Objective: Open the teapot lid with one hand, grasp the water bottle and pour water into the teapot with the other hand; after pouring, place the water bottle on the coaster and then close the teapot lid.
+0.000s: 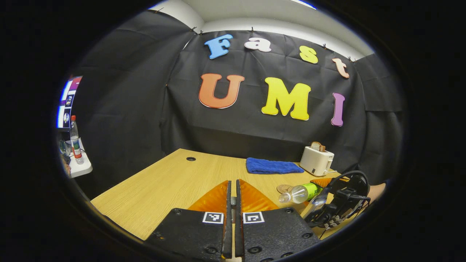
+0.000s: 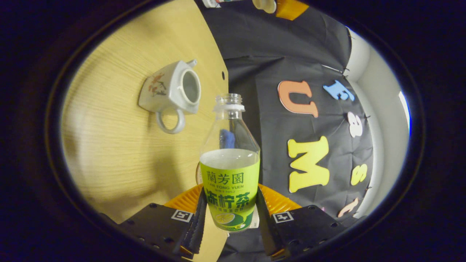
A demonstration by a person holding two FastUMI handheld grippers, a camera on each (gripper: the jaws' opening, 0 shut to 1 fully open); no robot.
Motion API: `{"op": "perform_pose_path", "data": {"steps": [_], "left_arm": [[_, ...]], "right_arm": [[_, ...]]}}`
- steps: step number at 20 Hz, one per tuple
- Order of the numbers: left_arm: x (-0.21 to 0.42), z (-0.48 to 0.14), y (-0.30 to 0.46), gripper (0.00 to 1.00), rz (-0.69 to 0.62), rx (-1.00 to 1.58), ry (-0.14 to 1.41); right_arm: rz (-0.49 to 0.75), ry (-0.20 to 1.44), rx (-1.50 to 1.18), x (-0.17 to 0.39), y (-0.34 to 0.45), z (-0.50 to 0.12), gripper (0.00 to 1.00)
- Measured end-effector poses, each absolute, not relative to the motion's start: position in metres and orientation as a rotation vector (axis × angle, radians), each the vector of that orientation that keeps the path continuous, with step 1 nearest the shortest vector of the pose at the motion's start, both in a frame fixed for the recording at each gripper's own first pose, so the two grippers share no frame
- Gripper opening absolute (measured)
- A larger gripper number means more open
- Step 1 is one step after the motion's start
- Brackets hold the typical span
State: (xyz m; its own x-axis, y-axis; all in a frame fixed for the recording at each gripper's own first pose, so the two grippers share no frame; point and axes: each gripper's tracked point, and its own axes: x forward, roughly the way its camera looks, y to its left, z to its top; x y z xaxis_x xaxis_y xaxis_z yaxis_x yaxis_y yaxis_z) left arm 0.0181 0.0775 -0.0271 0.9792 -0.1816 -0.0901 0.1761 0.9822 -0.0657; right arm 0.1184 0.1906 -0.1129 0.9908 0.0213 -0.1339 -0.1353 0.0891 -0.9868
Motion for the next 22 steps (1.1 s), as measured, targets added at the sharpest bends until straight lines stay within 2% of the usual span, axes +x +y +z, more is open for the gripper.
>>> {"op": "perform_pose_path", "data": {"steps": [12, 13, 14, 22], "left_arm": [[0.016, -0.024, 0.076, 0.05, -0.190, -0.013, 0.083], [0.016, -0.026, 0.076, 0.05, -0.190, -0.009, 0.085], [0.016, -0.026, 0.075, 0.05, -0.192, -0.006, 0.088], [0.015, -0.029, 0.075, 0.05, -0.207, 0.014, 0.093]], "right_arm": [[0.093, -0.071, -1.766, 0.113, 0.210, -0.098, 0.65], [0.089, -0.080, -1.784, 0.114, 0.212, -0.096, 0.63], [0.083, -0.087, -1.796, 0.116, 0.212, -0.094, 0.65], [0.021, -0.142, -1.914, 0.118, 0.216, -0.078, 0.65]]}}
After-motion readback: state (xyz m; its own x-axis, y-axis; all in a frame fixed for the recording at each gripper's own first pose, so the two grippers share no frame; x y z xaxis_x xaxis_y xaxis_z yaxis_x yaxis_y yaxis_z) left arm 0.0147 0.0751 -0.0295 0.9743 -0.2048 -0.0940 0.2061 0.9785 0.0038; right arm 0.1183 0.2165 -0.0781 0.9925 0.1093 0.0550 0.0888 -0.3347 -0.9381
